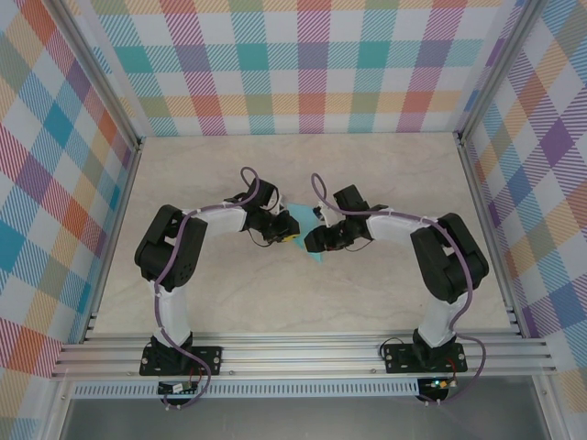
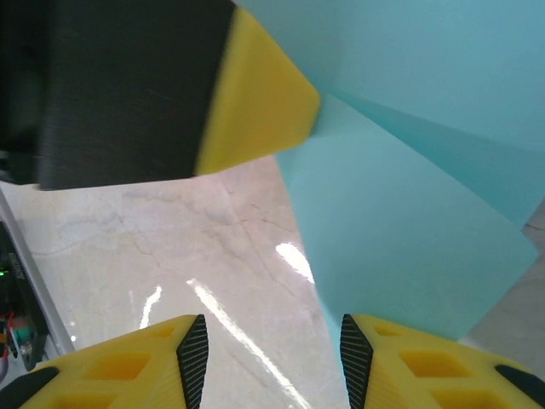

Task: Fold a paper plane with a square sheet of paper (fold left side to right side)
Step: Fourth fold the wing at the center of the table.

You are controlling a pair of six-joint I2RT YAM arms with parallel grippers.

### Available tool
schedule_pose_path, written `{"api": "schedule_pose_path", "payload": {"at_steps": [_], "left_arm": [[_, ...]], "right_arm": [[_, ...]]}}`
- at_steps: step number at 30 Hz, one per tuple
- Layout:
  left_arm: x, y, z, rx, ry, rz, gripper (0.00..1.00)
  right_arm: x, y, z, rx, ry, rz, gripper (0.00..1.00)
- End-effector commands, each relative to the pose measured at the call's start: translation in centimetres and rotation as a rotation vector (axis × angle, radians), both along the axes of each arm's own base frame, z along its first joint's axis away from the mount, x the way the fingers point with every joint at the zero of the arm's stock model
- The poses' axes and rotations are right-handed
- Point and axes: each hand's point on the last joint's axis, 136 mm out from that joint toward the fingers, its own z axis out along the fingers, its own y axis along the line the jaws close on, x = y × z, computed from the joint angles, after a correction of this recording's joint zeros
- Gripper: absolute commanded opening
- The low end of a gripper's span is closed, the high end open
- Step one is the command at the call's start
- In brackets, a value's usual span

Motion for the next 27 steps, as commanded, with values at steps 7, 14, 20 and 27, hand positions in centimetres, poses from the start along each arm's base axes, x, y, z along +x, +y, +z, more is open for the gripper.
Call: {"api": "schedule_pose_path", "payload": {"at_steps": [7, 14, 20, 27], "left_arm": [[0.5, -0.8, 2.2, -0.039, 0.018, 0.032, 0.14], [0.5, -1.3, 2.6, -0.061, 0.038, 0.035, 0.14], [0.5, -1.5, 2.7, -0.064, 0.044, 0.035, 0.13], [0.9, -1.4, 3.1, -0.061, 0.056, 0.069, 0.11]], "right_arm": [[0.7, 0.0, -1.6, -0.037, -0.020, 0.003, 0.46], [0.5, 0.0, -2.2, -0.111, -0.065, 0.003, 0.46], [1.0, -0.5, -2.2, -0.188, -0.132, -0.022, 0.47], [1.1, -1.1, -0.9, -0.208, -0.223, -0.028, 0.50]]}}
